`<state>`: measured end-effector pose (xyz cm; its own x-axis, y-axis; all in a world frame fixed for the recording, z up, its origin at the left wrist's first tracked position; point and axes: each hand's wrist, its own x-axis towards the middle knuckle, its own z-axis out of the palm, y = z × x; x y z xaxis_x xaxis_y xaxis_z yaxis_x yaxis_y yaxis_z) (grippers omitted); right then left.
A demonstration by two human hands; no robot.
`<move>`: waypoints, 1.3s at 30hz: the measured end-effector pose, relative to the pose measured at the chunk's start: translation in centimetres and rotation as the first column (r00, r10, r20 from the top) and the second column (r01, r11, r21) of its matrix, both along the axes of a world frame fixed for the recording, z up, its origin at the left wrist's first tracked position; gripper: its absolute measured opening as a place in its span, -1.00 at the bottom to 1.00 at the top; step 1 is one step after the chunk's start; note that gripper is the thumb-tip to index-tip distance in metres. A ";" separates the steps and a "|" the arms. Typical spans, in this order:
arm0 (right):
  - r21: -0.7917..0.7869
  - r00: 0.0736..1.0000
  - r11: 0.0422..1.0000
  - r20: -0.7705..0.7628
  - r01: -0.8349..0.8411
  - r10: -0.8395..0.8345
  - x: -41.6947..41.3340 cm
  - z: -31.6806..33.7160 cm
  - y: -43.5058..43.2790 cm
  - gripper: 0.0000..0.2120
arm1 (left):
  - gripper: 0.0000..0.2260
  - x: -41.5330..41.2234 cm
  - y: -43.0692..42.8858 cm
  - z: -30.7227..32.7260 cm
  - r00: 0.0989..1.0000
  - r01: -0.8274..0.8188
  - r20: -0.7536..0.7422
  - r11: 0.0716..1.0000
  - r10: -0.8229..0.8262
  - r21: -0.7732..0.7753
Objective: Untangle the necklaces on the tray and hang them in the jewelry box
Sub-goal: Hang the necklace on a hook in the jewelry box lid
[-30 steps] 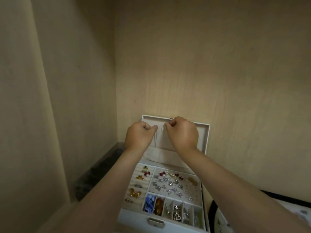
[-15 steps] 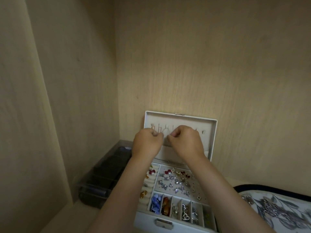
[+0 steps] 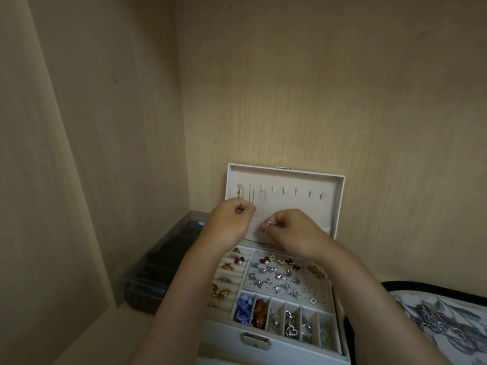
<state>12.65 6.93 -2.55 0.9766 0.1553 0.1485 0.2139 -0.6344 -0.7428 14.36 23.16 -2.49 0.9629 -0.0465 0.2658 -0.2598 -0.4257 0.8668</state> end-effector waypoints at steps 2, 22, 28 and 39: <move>-0.135 0.997 0.991 0.082 0.023 -0.012 0.1 0.5 -0.6 -0.81 | -0.83 -0.4 -0.4 0.0 0.997 0.063 -0.044 0.998 -0.062 0.027; -0.012 0.992 0.994 -0.065 -0.112 0.111 0.0 -0.5 0.3 -0.88 | -0.90 -0.9 -0.3 0.9 0.980 0.191 0.037 0.979 -0.194 0.077; 0.097 1.000 0.995 -0.002 -0.013 0.013 0.6 -0.2 0.7 -0.77 | -0.91 -0.5 1.0 0.4 0.984 0.056 0.154 0.980 -0.086 0.192; 0.436 0.966 0.897 0.194 0.072 -0.171 1.3 1.8 0.1 -0.88 | -0.70 0.4 0.4 -2.0 0.915 -0.182 0.392 0.770 -0.095 0.611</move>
